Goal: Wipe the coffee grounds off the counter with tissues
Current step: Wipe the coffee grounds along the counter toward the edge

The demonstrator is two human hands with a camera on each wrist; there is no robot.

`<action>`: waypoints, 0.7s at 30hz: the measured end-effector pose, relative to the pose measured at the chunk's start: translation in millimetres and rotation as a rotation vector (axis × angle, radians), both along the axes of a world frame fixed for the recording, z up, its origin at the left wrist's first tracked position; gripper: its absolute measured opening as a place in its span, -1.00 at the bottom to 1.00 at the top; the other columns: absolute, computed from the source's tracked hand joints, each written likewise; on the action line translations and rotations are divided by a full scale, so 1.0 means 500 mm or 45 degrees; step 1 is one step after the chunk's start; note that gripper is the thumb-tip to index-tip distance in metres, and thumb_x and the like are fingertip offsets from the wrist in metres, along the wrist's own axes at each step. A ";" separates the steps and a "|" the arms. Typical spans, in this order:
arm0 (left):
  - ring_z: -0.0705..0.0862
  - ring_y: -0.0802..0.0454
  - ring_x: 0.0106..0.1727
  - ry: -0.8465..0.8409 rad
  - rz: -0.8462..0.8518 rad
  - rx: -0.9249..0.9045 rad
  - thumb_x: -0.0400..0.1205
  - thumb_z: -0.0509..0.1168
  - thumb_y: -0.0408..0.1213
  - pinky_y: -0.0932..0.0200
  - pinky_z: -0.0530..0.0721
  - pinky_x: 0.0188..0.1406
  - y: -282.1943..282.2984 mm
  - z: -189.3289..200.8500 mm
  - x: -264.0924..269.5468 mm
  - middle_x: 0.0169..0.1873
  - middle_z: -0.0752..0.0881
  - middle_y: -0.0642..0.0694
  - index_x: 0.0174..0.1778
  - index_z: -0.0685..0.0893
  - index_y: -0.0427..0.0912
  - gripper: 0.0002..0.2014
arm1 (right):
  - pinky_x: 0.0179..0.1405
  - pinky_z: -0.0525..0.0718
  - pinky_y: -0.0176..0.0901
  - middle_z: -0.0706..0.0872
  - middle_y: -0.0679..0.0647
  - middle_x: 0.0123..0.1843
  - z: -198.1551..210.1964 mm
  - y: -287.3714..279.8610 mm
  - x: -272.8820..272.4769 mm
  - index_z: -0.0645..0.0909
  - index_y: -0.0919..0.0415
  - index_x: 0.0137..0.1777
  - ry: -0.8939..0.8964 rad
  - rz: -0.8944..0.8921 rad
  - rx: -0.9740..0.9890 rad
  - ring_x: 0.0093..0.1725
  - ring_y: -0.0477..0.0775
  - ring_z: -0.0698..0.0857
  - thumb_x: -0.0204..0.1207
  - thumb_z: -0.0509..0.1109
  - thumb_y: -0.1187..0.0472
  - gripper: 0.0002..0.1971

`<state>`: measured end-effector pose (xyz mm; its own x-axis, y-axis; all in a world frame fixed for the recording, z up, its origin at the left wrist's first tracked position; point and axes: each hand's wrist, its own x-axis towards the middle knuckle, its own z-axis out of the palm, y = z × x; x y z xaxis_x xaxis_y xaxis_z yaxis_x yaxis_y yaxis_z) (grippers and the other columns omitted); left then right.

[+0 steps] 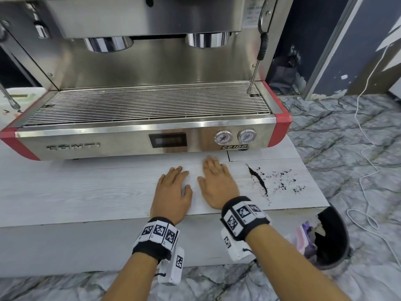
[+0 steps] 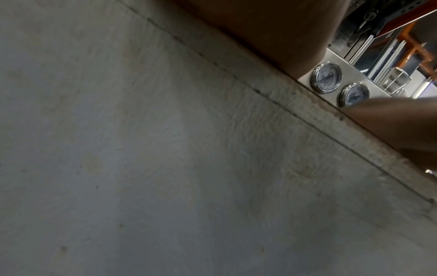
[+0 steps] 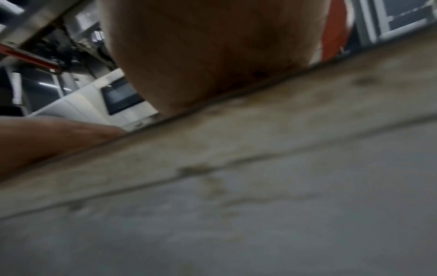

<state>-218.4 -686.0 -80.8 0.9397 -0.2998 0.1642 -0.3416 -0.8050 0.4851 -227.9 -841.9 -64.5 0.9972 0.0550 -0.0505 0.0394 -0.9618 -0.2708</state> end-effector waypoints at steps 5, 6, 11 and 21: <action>0.21 0.05 0.62 0.000 -0.001 -0.001 0.57 0.00 -0.07 0.04 0.06 0.65 0.001 0.002 -0.003 0.57 0.35 0.00 0.49 0.43 -0.03 -0.47 | 0.65 -0.23 0.04 -0.09 0.17 0.73 -0.025 -0.001 -0.001 -0.08 0.27 0.68 0.005 -0.002 -0.043 0.70 0.13 -0.14 0.69 -0.19 -0.03 -0.37; 0.21 0.05 0.62 -0.001 0.002 -0.010 0.57 0.01 -0.08 0.05 0.05 0.65 0.001 0.002 -0.004 0.57 0.35 0.00 0.49 0.43 -0.03 -0.48 | 0.65 -0.22 0.05 -0.09 0.16 0.73 -0.025 -0.016 0.001 -0.08 0.27 0.68 0.005 -0.020 -0.045 0.70 0.12 -0.13 0.69 -0.20 -0.04 -0.37; 0.19 0.06 0.63 -0.002 -0.003 -0.023 0.66 0.11 -0.17 0.09 0.01 0.66 0.003 0.003 -0.005 0.58 0.33 0.01 0.50 0.42 -0.03 -0.56 | 0.67 -0.16 0.07 -0.07 0.15 0.73 -0.011 -0.094 0.002 -0.08 0.24 0.68 0.038 -0.153 -0.070 0.70 0.12 -0.12 0.73 -0.10 -0.01 -0.41; 0.20 0.07 0.62 -0.003 0.009 -0.046 0.66 0.14 -0.21 0.09 0.02 0.65 -0.002 0.007 -0.005 0.57 0.34 0.00 0.49 0.44 -0.04 -0.57 | 0.67 -0.14 0.08 -0.12 0.18 0.73 0.006 -0.129 -0.025 -0.09 0.27 0.68 0.050 -0.284 -0.008 0.70 0.15 -0.13 0.74 -0.12 0.03 -0.42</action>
